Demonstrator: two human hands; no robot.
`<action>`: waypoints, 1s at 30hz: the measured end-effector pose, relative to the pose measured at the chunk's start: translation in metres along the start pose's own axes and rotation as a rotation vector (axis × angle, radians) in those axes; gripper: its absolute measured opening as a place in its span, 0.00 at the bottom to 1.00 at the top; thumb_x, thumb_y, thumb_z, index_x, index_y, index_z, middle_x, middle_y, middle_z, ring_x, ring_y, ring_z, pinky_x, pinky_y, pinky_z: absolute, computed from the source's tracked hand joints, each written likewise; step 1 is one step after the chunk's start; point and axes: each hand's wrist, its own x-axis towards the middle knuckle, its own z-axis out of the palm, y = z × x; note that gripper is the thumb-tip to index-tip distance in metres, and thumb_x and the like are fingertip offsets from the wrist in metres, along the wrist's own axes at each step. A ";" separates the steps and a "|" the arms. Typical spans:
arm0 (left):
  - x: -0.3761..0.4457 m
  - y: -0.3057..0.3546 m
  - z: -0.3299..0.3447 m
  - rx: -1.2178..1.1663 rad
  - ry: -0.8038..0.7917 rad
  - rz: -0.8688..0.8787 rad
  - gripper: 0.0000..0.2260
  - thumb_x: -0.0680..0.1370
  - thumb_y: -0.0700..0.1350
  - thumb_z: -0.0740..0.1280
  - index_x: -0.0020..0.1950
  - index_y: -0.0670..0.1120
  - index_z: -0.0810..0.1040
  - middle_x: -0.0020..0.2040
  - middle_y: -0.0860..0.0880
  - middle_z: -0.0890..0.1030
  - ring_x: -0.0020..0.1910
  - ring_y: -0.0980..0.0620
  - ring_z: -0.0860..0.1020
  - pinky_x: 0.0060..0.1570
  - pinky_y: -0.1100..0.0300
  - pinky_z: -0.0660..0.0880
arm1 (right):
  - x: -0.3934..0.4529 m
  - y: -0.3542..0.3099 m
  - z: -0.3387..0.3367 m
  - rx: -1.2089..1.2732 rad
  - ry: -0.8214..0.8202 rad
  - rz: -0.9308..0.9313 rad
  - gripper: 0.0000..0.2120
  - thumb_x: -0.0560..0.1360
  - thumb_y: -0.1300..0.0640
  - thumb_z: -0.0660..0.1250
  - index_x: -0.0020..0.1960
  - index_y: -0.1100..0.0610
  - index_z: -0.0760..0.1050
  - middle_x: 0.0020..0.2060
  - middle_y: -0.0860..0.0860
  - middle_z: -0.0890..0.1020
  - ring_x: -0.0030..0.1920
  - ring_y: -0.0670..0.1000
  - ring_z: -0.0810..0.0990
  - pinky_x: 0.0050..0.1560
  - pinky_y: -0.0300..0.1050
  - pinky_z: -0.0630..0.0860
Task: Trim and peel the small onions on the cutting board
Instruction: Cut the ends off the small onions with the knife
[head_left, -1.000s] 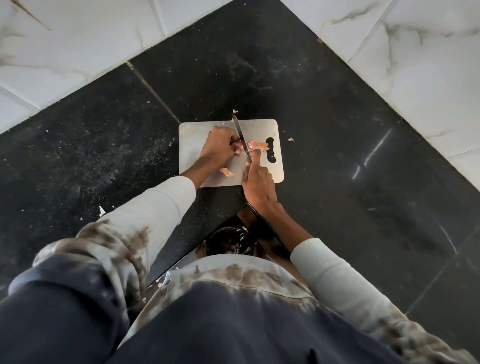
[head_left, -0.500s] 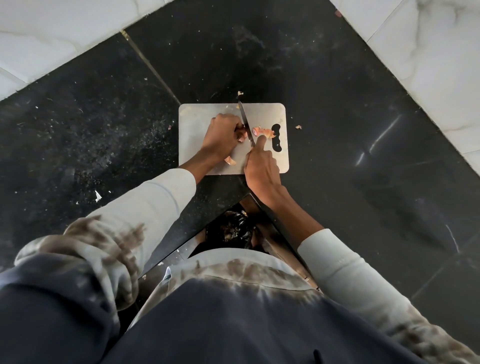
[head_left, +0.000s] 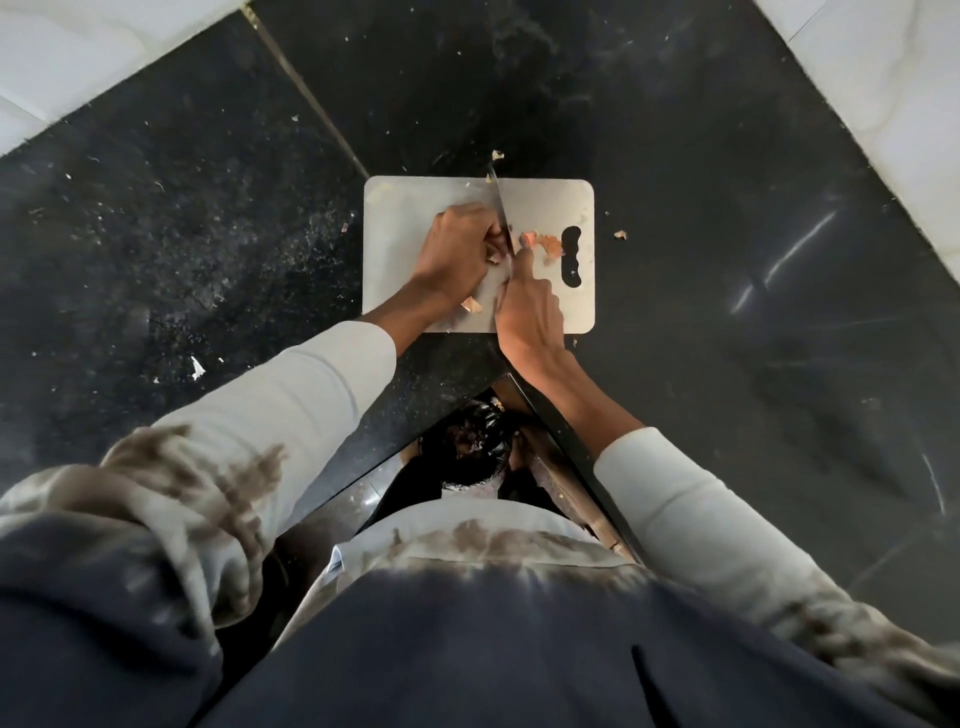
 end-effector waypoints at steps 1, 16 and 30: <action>0.000 0.000 0.000 0.004 0.003 -0.002 0.08 0.76 0.29 0.71 0.44 0.42 0.84 0.45 0.46 0.84 0.43 0.51 0.82 0.47 0.59 0.81 | 0.001 0.000 0.000 -0.001 -0.002 -0.004 0.26 0.88 0.58 0.54 0.84 0.56 0.51 0.43 0.56 0.80 0.41 0.61 0.79 0.43 0.59 0.74; 0.001 -0.003 0.008 0.063 0.015 -0.039 0.09 0.76 0.30 0.68 0.44 0.44 0.80 0.46 0.48 0.82 0.45 0.50 0.80 0.49 0.54 0.83 | -0.023 0.015 0.007 -0.125 0.047 -0.011 0.28 0.88 0.58 0.59 0.84 0.60 0.52 0.51 0.62 0.84 0.52 0.66 0.85 0.45 0.59 0.74; 0.005 0.000 0.008 0.053 -0.006 -0.080 0.08 0.77 0.34 0.74 0.47 0.46 0.78 0.49 0.47 0.83 0.47 0.49 0.82 0.51 0.53 0.84 | -0.015 0.018 0.012 -0.104 0.046 0.015 0.27 0.88 0.58 0.56 0.84 0.58 0.52 0.51 0.61 0.84 0.51 0.65 0.84 0.44 0.58 0.73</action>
